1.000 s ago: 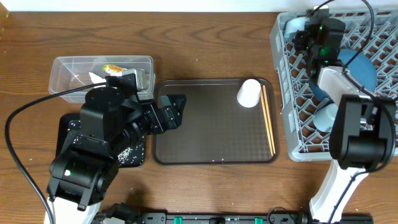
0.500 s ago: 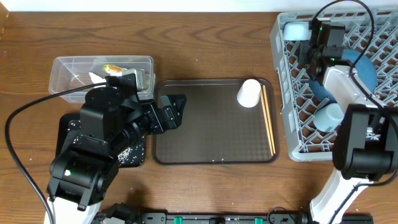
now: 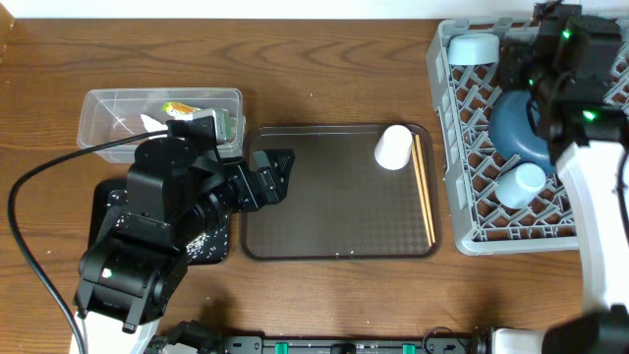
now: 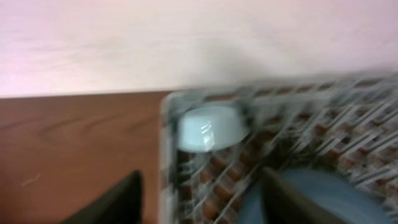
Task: Sort waste into correct bins and load items into the dishwasher rack
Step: 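Push the bowl upright into the rack slot with the right gripper, then reach the left gripper right toward the white cup on the brown tray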
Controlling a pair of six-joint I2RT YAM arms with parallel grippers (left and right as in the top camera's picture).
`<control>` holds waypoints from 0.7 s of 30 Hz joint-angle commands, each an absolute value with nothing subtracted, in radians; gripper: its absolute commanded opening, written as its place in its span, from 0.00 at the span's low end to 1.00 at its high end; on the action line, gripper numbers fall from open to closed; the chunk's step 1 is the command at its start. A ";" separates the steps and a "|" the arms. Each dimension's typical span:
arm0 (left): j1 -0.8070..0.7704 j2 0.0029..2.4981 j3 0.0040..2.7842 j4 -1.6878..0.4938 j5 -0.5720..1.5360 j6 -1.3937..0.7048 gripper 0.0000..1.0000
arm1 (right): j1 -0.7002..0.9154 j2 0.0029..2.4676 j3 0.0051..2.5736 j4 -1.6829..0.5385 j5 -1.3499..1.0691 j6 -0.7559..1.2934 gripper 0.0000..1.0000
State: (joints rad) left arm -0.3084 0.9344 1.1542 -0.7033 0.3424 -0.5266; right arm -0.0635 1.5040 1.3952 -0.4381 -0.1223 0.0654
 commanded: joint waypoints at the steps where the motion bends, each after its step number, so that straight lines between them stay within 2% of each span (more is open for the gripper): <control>1: -0.304 0.934 1.169 -0.702 0.355 -0.525 0.98 | -0.056 1.447 1.394 -0.540 -0.388 0.119 0.68; 5: -0.304 0.934 1.169 -0.702 0.355 -0.525 0.98 | -0.042 1.420 1.394 -0.730 -0.452 0.119 0.78; 8: -0.304 0.934 1.169 -0.702 0.355 -0.525 0.98 | -0.039 1.420 1.394 -0.873 -0.430 0.119 0.99; 13: -0.304 0.934 1.169 -0.702 0.355 -0.525 0.98 | -0.039 1.420 1.394 -0.994 -0.282 0.119 0.99; 21: -0.304 0.934 1.169 -0.702 0.355 -0.525 0.98 | -0.039 1.420 1.394 -1.024 -0.277 0.119 0.99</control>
